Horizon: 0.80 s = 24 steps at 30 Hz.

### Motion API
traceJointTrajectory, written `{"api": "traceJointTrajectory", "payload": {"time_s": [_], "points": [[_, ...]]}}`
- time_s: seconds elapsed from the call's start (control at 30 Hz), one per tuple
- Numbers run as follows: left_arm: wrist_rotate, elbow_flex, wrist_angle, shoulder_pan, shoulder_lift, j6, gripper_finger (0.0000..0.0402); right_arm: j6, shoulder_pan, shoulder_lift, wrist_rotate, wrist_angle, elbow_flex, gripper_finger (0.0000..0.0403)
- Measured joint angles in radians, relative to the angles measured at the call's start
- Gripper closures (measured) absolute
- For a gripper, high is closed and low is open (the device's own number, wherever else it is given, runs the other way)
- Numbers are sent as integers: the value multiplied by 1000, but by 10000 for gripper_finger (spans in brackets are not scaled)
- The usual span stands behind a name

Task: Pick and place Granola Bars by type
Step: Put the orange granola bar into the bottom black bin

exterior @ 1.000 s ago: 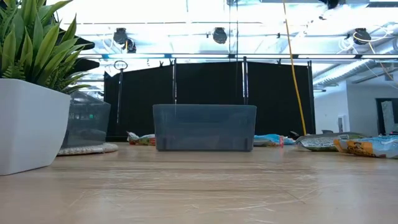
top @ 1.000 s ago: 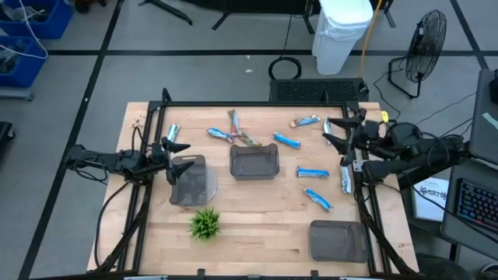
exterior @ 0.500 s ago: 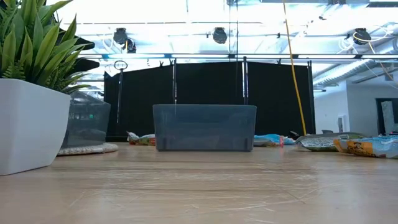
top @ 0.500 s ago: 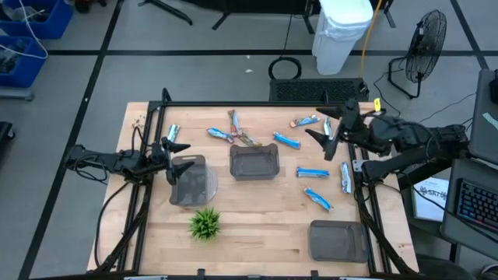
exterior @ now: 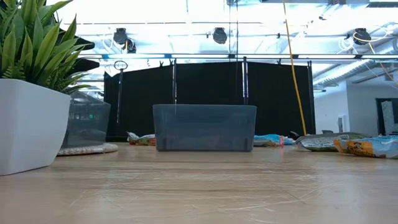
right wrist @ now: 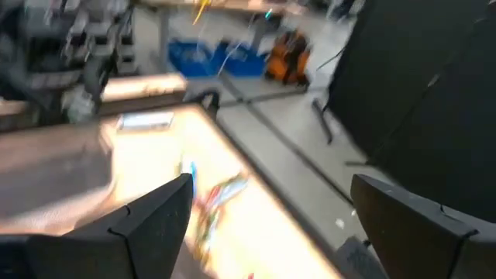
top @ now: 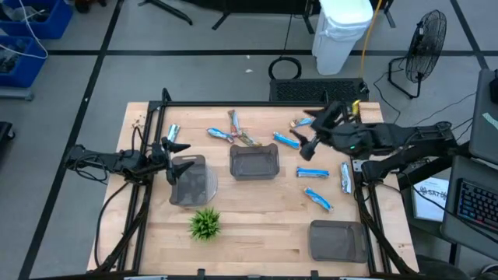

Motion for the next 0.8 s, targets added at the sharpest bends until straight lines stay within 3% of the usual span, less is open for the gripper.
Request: {"api": "traceJointTrajectory", "payload": {"time_s": [0.13,0.37,0.47,0.67,0.8], "points": [[0,0,0,0,0,0,41,86,1,52,-28,-122,0,64],[0,0,0,0,0,0,41,393,1,105,-323,-429,0,64],[0,0,0,0,0,0,41,463,1,121,-387,-516,-20,64],[0,0,0,0,0,0,41,562,1,127,-391,-548,-116,64],[0,0,0,0,0,0,41,612,1,126,-510,-547,-220,64]]}}
